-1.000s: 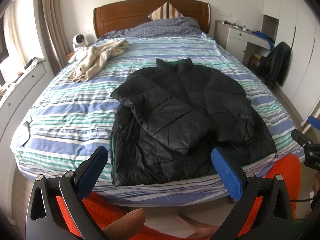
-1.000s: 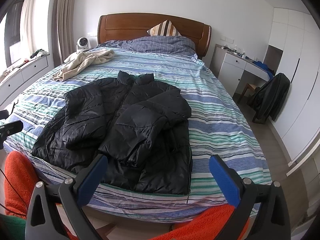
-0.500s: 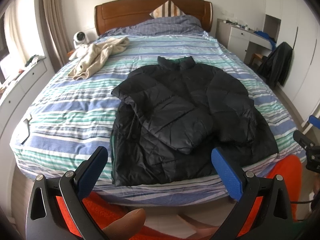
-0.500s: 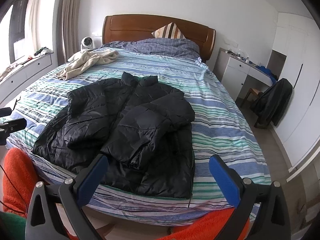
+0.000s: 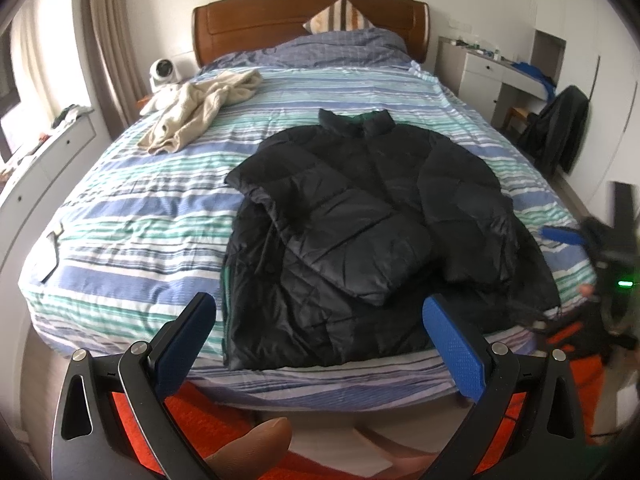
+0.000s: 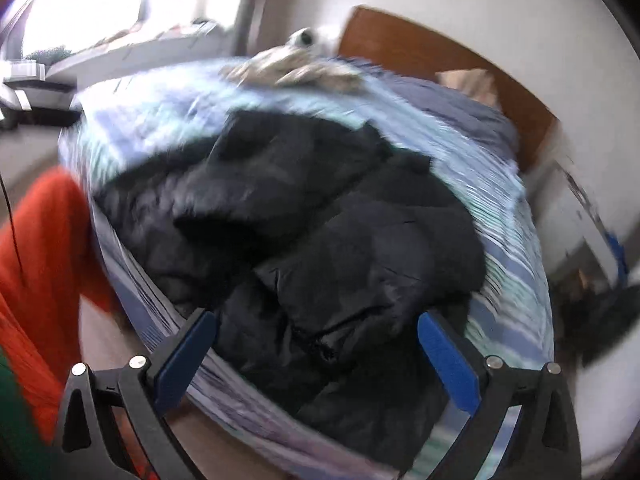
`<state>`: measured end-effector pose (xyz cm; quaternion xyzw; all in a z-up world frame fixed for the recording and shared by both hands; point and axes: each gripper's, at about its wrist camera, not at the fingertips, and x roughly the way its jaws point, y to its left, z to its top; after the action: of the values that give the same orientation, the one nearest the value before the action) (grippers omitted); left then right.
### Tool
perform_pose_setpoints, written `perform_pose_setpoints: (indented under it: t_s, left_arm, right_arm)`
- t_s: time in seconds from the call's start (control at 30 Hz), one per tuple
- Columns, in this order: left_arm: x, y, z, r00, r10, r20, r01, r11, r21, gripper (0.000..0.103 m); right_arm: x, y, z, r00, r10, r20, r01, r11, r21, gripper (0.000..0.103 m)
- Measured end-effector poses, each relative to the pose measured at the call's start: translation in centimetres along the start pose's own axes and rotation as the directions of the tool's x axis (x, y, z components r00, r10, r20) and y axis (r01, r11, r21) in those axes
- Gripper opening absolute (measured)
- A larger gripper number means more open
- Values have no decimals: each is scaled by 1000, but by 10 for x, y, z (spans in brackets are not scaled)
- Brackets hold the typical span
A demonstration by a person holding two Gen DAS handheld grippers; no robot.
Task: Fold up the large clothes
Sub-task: 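Grasp the folded-in jacket sleeve with the right tool and pull it outward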
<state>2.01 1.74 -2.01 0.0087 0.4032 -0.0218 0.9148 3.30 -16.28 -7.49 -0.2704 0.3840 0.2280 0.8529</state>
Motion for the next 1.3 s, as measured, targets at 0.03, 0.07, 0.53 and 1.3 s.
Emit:
perform_pose_setpoints:
  t_s: [0.03, 0.07, 0.53, 1.3]
  left_arm:
    - [0, 2, -1, 1000, 2, -1, -2, 1000, -6, 103]
    - [0, 4, -2, 1000, 7, -3, -7, 1000, -14, 103]
    - [18, 22, -6, 997, 46, -56, -50, 997, -57, 103]
    - [13, -11, 5, 999, 31, -40, -30, 999, 24, 103]
  right_arm:
    - [12, 0, 1, 1000, 22, 2, -22, 1000, -19, 103]
    - [26, 0, 3, 1000, 31, 3, -31, 999, -33, 102]
    - [-59, -128, 5, 973, -87, 213, -10, 909, 417, 15]
    - [-62, -375, -377, 881, -326, -343, 383, 64, 922, 3]
